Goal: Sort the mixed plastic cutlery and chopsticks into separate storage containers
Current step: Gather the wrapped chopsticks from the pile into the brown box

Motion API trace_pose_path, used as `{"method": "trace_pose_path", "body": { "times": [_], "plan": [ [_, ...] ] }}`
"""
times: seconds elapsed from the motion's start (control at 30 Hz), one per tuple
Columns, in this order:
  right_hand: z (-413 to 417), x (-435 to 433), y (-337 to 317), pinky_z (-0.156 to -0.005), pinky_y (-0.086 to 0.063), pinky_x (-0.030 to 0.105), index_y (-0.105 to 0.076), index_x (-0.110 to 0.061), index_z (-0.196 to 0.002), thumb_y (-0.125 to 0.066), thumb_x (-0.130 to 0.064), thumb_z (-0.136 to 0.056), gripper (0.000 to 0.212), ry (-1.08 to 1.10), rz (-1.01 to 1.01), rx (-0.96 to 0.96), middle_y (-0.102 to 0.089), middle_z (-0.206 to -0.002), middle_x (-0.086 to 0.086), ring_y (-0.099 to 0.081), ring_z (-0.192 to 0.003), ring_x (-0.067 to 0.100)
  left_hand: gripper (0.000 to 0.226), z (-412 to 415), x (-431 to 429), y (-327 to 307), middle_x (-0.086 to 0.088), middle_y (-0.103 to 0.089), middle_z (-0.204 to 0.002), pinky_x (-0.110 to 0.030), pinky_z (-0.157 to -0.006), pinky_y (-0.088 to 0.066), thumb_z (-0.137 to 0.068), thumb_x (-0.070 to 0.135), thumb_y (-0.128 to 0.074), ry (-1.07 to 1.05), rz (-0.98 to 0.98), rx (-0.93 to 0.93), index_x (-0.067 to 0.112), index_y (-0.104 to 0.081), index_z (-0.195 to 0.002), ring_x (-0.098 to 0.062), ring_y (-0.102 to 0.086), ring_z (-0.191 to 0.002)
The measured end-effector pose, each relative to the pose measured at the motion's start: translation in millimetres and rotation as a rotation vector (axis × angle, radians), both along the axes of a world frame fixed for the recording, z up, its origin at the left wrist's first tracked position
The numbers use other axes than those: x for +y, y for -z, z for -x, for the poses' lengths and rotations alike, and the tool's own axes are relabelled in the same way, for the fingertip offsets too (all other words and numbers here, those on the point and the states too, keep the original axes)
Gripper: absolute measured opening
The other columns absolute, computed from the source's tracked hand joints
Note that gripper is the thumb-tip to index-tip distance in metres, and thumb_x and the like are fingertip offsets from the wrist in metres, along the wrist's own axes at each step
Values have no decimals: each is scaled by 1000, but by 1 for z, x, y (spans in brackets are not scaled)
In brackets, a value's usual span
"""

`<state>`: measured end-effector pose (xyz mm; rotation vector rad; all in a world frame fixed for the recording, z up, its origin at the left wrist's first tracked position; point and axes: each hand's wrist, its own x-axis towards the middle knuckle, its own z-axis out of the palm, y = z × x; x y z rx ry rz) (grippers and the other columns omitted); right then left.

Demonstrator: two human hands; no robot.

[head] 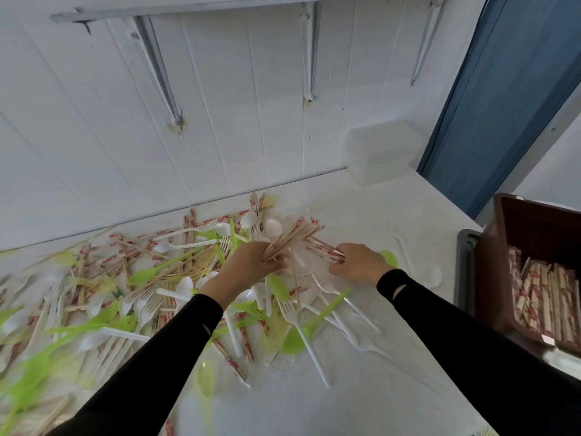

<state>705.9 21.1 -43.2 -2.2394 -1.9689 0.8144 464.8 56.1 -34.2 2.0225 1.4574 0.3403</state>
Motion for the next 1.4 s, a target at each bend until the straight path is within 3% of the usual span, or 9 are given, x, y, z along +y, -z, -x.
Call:
{"method": "trace_pose_path", "body": {
  "times": [0.13,0.3,0.4,0.53,0.73,0.87,1.0,1.27,1.4],
  "plan": [
    [-8,-17,-14,-56,-31,30,-40,-18,-63,-54,-41,-92,39,148,-10,190,-48,-63,-2,-46,-60,18,22,-12,-15,6,-2,-72,-88,-36,-79,-55,-76,30,-81,151,73,76,19,-74,-93,-18,-68,-87],
    [-17,-37,-23,-46,-39,23,-57,-11,-78,-54,-40,-98,35,297,28,479,-60,-67,4,-48,-50,16,50,-22,-28,9,-2,-58,-72,-34,-57,-44,-76,58,-74,57,-32,278,12,-53,-77,-18,-55,-67],
    [-18,-45,-26,-43,-36,24,-54,-13,-92,-48,-30,-103,21,381,-8,600,-55,-71,6,-46,-47,14,45,-26,-36,6,2,-45,-68,-30,-53,-29,-81,45,-76,86,20,264,16,-42,-72,-18,-47,-67],
    [-11,-50,-37,-46,-43,27,-46,-11,-112,-39,-19,-104,13,497,-25,787,-61,-87,10,-53,-56,18,29,-26,-39,5,0,-51,-77,-29,-56,-33,-84,28,-71,96,68,251,14,-46,-77,-23,-51,-77],
    [2,-61,-57,-43,-33,24,-45,-18,-94,-45,-21,-101,7,643,-222,1064,-47,-72,1,-36,-47,12,22,-11,-32,-22,2,-55,-74,-25,-55,-35,-94,32,-61,109,17,126,11,-62,-87,-19,-53,-74],
    [18,-69,-64,-42,-31,22,-55,-20,-99,-53,-36,-101,15,572,-316,1104,-38,-61,-5,-32,-43,8,28,-4,-28,-53,0,-58,-72,-26,-58,-40,-97,32,-59,12,16,-120,5,-65,-95,-16,-53,-65],
    [39,-73,-69,-43,-40,25,-57,-15,-105,-47,-33,-104,20,572,-408,1200,-48,-64,1,-43,-47,15,17,-3,-35,-74,-5,-72,-92,-29,-78,-56,-101,18,-52,-72,87,-651,5,-58,-110,-12,-70,-76],
    [65,-85,-60,-44,-33,21,-59,-19,-100,-46,-37,-103,22,678,-582,1155,-47,-68,-3,-37,-47,8,9,-25,-48,-92,-11,-71,-104,-37,-77,-60,-103,15,-50,-340,328,-1564,13,-51,-112,-22,-72,-89],
    [62,-85,-78,-44,-31,19,-58,-21,-97,-45,-35,-104,20,755,-667,1284,-43,-69,-3,-34,-49,6,20,-57,-56,-103,-11,-71,-107,-38,-78,-60,-103,7,-46,-333,410,-1693,19,-49,-118,-22,-72,-92]
  ]
}}
